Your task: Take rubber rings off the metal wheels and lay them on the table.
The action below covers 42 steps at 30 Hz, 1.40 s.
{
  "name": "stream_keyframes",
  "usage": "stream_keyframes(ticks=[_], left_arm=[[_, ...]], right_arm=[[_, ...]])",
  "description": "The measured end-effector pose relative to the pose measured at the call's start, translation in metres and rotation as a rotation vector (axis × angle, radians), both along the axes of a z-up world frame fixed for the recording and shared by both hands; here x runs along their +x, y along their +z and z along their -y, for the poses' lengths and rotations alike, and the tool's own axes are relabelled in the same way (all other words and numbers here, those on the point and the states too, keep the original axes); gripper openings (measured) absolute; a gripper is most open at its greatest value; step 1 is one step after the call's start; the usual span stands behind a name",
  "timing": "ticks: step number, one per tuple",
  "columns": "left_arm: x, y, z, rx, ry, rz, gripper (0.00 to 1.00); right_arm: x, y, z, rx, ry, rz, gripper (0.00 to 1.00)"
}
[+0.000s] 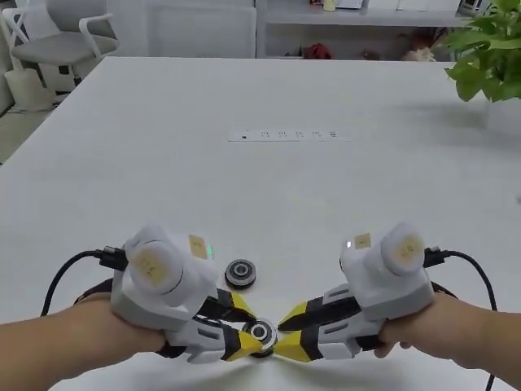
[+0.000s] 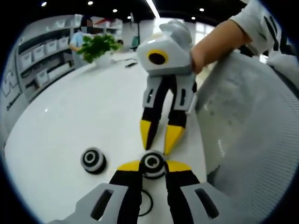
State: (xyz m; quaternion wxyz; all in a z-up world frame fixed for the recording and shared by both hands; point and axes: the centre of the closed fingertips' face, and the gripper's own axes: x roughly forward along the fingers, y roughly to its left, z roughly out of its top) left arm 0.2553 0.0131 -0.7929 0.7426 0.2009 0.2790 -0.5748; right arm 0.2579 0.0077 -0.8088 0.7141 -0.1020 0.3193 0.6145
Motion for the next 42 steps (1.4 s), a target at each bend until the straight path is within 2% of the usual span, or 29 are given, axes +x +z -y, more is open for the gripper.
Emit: stream_keyframes(ticks=[14, 21, 36, 42], left_arm=[[0.0028, -0.0001, 0.0004, -0.004, 0.010, 0.017, 0.14], [0.0023, 0.0002, 0.0008, -0.009, 0.010, 0.024, 0.14], [0.0024, 0.0001, 0.0013, -0.011, 0.011, 0.033, 0.14], [0.0028, -0.0005, 0.0008, -0.008, 0.010, 0.041, 0.14]], right_arm=[[-0.0008, 0.0001, -0.0005, 0.004, 0.004, 0.004, 0.16], [-0.0016, -0.0011, -0.0016, 0.001, 0.022, 0.026, 0.14], [-0.0024, -0.0040, -0.0011, -0.031, 0.045, 0.061, 0.02], [-0.0004, -0.0040, -0.0008, -0.031, 0.033, 0.057, 0.00]])
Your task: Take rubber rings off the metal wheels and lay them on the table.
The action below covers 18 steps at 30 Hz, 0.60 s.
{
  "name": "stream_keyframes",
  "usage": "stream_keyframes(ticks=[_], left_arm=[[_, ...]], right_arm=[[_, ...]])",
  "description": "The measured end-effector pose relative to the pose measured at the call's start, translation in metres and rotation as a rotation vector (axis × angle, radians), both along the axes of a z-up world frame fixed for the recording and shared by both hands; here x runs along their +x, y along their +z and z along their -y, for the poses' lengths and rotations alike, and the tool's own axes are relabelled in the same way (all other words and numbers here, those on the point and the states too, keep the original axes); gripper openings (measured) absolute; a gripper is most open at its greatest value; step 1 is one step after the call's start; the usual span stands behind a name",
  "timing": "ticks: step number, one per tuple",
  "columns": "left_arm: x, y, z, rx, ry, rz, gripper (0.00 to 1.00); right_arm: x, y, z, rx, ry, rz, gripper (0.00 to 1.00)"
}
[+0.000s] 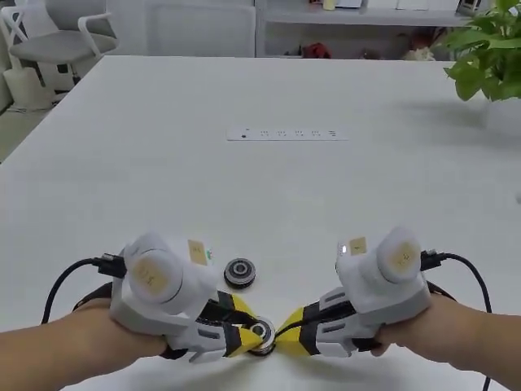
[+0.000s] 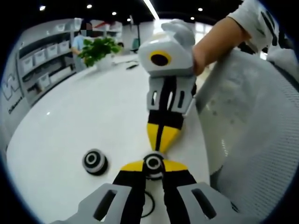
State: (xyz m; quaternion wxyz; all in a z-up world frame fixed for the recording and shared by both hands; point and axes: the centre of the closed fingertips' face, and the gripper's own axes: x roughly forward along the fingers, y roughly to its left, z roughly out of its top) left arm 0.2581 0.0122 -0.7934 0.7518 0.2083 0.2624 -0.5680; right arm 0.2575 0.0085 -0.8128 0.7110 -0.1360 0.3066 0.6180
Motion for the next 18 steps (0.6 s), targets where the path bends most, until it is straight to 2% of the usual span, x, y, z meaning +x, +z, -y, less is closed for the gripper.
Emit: stream_keyframes(ticks=[6, 18], left_arm=[[0.0007, -0.0001, -0.0001, 0.002, 0.004, 0.003, 0.14], [0.0017, -0.0007, -0.0010, 0.011, 0.013, 0.005, 0.13]], right_arm=[[0.0022, 0.0005, 0.0004, 0.011, -0.026, -0.035, 0.00], [0.0061, 0.0081, 0.0031, 0.067, -0.092, -0.109, 0.00]])
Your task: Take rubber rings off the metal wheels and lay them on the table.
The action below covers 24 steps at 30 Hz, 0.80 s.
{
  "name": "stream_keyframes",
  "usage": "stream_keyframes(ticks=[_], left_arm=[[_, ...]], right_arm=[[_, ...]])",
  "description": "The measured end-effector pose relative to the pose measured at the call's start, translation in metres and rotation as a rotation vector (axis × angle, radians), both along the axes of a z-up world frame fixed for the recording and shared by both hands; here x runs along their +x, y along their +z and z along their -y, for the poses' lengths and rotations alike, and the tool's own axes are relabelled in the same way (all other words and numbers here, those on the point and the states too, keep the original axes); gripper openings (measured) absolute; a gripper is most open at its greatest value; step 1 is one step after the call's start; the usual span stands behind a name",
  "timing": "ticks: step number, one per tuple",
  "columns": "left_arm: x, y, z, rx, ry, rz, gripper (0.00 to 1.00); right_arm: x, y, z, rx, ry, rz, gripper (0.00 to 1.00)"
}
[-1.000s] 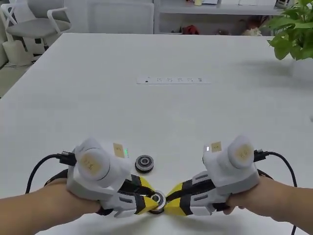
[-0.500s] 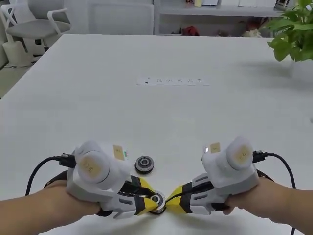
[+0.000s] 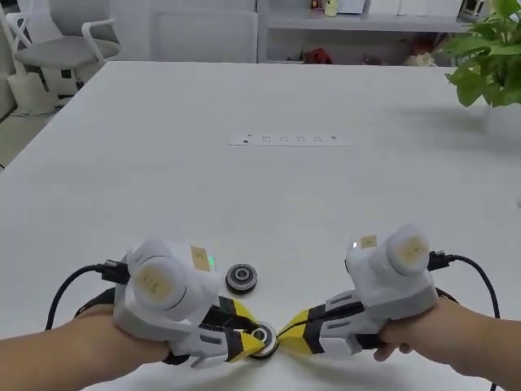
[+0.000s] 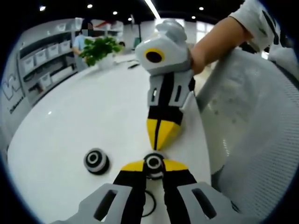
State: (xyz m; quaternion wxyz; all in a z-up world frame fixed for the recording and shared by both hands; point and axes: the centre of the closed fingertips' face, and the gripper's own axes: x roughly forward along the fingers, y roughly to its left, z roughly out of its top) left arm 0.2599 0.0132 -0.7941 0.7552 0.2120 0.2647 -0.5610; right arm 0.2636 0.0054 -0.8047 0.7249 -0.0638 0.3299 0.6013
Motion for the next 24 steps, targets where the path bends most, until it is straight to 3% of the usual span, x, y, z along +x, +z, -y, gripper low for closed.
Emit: stream_keyframes(ticks=[7, 24], left_arm=[[0.0004, -0.0001, -0.0009, 0.002, 0.005, -0.001, 0.13], [0.0024, -0.0001, -0.0012, 0.007, 0.020, -0.011, 0.13]], right_arm=[[0.0004, 0.0020, -0.0002, 0.020, -0.026, -0.033, 0.00], [0.0037, 0.0091, -0.0038, 0.064, -0.052, -0.058, 0.00]])
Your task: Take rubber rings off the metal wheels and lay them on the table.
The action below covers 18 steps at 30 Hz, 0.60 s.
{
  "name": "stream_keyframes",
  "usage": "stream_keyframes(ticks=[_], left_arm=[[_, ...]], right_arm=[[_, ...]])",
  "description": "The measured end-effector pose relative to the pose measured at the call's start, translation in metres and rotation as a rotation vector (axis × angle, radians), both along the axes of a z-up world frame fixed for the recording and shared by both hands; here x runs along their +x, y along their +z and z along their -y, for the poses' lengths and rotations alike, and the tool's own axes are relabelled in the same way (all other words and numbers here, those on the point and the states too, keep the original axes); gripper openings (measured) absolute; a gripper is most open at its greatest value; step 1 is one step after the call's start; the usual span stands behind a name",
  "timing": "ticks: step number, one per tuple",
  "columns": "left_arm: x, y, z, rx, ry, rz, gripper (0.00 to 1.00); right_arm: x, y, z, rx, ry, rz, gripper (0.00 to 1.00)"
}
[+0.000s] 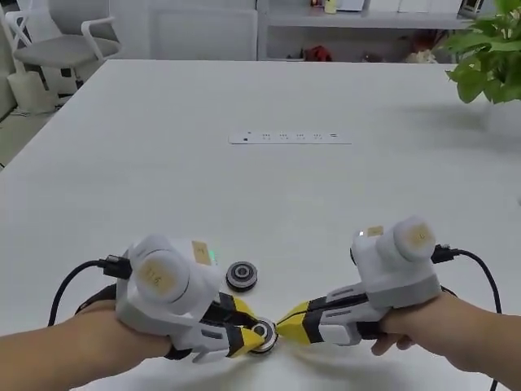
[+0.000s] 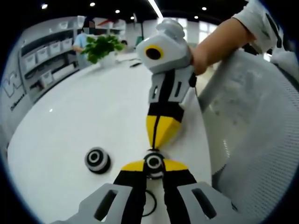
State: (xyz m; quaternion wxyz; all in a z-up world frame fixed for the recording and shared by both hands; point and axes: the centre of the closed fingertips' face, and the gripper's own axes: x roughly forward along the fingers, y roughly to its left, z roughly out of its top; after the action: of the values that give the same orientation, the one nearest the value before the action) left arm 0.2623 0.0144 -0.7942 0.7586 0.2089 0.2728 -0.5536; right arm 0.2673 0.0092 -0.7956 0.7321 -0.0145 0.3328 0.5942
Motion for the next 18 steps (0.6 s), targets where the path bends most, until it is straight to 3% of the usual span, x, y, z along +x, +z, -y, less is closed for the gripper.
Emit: stream_keyframes(ticks=[18], left_arm=[[-0.0003, -0.0002, 0.0000, 0.004, 0.001, -0.004, 0.13]], right_arm=[[-0.0049, 0.0032, -0.0057, 0.012, 0.016, -0.004, 0.00]])
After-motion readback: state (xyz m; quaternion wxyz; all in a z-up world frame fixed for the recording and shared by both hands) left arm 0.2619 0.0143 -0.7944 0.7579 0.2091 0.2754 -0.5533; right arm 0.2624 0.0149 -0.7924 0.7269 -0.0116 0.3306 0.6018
